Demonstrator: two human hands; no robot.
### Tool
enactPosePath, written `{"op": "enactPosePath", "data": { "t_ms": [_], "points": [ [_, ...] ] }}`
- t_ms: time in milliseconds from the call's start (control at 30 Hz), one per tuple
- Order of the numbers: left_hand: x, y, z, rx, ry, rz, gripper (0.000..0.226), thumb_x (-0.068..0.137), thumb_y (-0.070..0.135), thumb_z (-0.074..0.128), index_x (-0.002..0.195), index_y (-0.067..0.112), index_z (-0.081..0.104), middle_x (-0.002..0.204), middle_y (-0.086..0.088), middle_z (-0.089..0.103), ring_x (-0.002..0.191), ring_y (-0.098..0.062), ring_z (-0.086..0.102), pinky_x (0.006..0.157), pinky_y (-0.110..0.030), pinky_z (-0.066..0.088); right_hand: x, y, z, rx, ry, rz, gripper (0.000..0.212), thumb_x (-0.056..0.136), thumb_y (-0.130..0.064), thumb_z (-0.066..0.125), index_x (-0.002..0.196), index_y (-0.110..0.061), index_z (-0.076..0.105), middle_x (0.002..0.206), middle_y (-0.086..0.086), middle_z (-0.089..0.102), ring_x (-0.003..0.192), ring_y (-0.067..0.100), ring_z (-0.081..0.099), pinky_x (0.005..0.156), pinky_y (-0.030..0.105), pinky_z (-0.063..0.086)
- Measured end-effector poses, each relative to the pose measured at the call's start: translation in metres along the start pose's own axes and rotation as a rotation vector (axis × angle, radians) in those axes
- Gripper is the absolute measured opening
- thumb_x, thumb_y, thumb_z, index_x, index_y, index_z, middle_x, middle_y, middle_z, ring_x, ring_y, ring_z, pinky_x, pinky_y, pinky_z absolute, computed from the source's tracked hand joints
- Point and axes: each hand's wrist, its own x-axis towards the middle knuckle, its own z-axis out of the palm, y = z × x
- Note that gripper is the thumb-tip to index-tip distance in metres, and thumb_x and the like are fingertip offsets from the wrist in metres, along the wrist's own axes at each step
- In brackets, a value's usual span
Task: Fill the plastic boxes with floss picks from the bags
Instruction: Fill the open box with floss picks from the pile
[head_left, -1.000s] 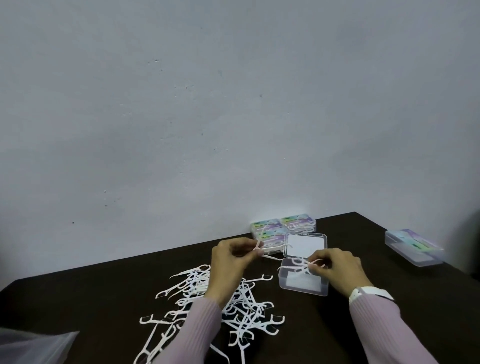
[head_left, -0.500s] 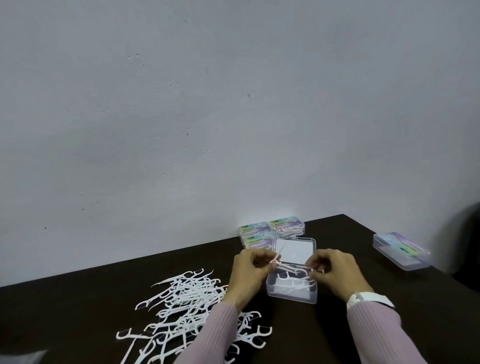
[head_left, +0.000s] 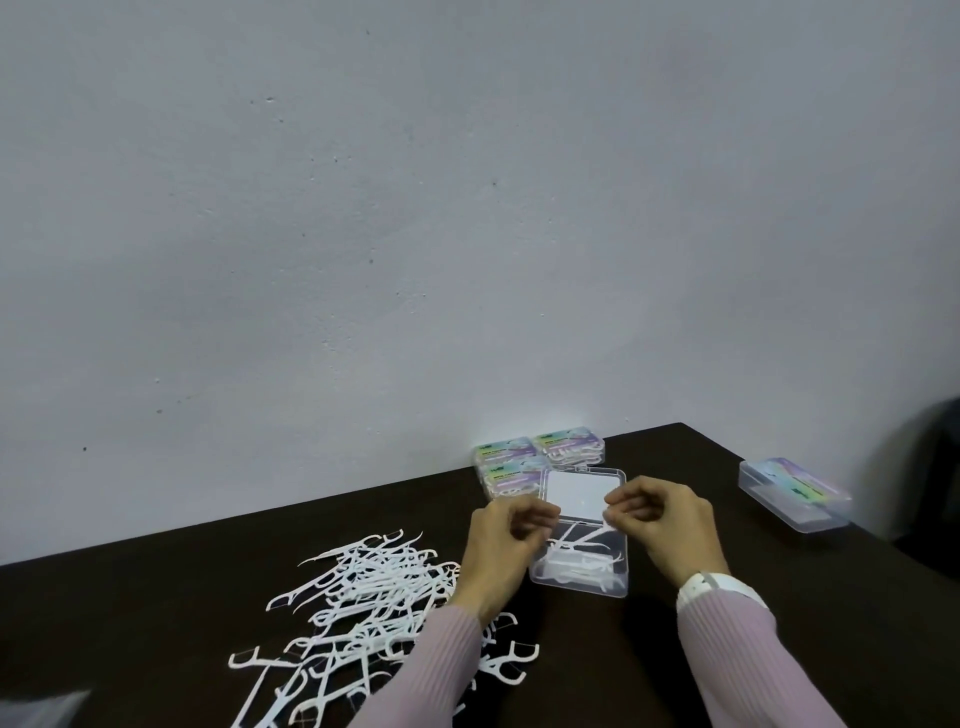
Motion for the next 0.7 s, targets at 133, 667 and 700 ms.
{"op": "enactPosePath", "data": {
  "t_ms": [133,667,700],
  "points": [
    [0.001,-0.003,-0.001,0.011,0.025,0.001,0.025,0.084,-0.006,0.062,0.097,0.013,0.071,0.090,0.004,0.071,0.086,-0.001,0.066,0.078,-0.014,0.051,-0.001,0.000,0.012,-0.018,-0.006,-0.009,0.016,0.073,0.001,0.073,0.079,-0.012,0.066,0.075,0.002,0.065,0.071,0.011,0.063,0.058,0.010,0.047],
    [-0.004,-0.004,0.000,0.060,-0.043,0.001,0.028,0.082,-0.006,0.061,0.098,0.016,0.071,0.094,0.006,0.071,0.088,-0.001,0.065,0.083,-0.023,0.054,-0.009,0.002,0.024,-0.723,-0.194,-0.301,0.022,0.092,-0.031,0.049,0.107,-0.026,0.065,0.107,-0.007,0.054,0.101,0.008,0.048,0.090,0.024,0.036],
    [-0.004,-0.004,0.000,0.055,-0.043,0.000,0.029,0.082,-0.006,0.061,0.097,0.016,0.071,0.094,0.006,0.071,0.088,-0.001,0.065,0.083,-0.024,0.054,-0.008,0.003,0.024,-0.737,-0.184,-0.300,0.022,0.092,-0.031,0.049,0.104,-0.026,0.066,0.105,-0.007,0.055,0.100,0.008,0.048,0.090,0.025,0.034]
  ]
}}
